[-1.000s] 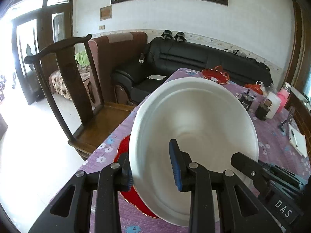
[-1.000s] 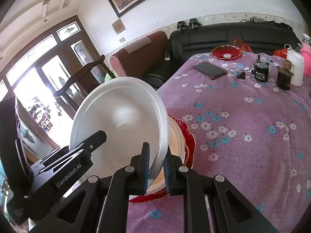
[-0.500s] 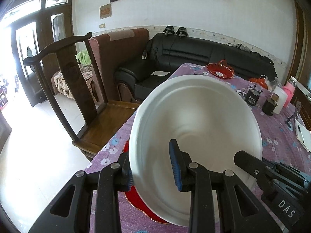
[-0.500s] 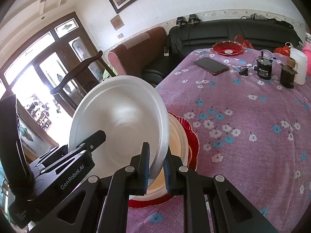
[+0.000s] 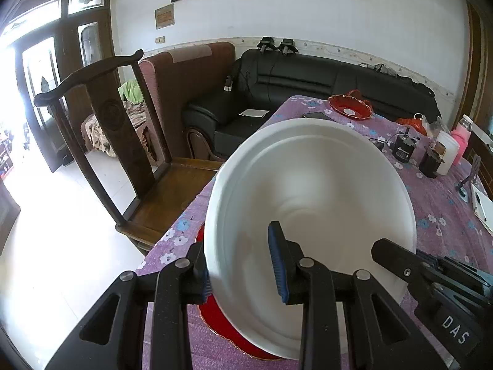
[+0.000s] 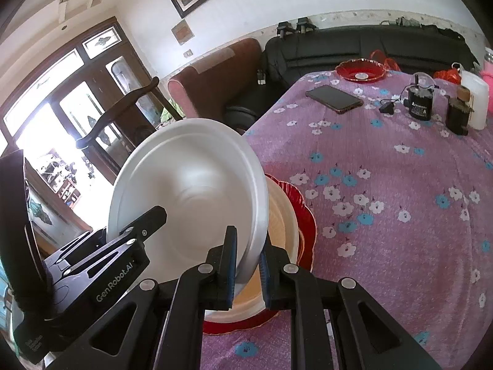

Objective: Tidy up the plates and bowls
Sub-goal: 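Carry the white bowl with both grippers over the stack and lower it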

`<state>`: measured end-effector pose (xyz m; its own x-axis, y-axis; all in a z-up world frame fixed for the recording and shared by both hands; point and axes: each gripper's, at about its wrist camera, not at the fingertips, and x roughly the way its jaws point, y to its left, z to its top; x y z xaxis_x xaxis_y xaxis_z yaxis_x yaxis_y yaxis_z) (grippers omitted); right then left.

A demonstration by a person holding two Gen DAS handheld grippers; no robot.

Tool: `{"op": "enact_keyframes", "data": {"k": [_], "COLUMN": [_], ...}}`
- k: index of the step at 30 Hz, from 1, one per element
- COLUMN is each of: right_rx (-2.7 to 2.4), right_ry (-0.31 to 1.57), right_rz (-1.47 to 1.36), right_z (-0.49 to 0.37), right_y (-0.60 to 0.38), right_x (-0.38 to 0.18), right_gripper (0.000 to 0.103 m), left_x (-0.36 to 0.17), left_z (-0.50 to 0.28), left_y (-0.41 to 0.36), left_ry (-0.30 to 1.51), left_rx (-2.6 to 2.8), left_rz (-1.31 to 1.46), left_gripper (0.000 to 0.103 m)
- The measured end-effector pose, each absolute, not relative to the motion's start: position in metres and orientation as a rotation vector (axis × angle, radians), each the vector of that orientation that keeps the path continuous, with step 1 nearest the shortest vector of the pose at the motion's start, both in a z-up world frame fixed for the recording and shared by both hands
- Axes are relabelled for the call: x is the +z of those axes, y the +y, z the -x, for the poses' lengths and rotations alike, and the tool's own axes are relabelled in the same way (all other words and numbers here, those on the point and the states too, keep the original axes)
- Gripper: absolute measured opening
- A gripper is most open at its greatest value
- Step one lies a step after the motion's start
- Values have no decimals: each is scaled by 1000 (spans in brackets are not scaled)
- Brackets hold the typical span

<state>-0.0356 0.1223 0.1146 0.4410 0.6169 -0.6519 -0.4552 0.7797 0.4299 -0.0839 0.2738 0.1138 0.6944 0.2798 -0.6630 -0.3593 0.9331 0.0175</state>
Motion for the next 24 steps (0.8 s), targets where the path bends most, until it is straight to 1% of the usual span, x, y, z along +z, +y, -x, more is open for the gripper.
{"op": "enact_keyframes", "data": {"k": [11,24], "right_rx": [671,662], "right_ry": [894,915], "right_rz": [-205,-178], "right_z": [35,31], "right_y": [123,130], "right_x": [113,107], "right_gripper": [16,15], "left_x": [110,101], "left_z": [82,81], "left_y": [276,294], "left_ry": [727,765], "left_rx": [358,344], "left_rz": [114,179], "left_gripper": [29,29]}}
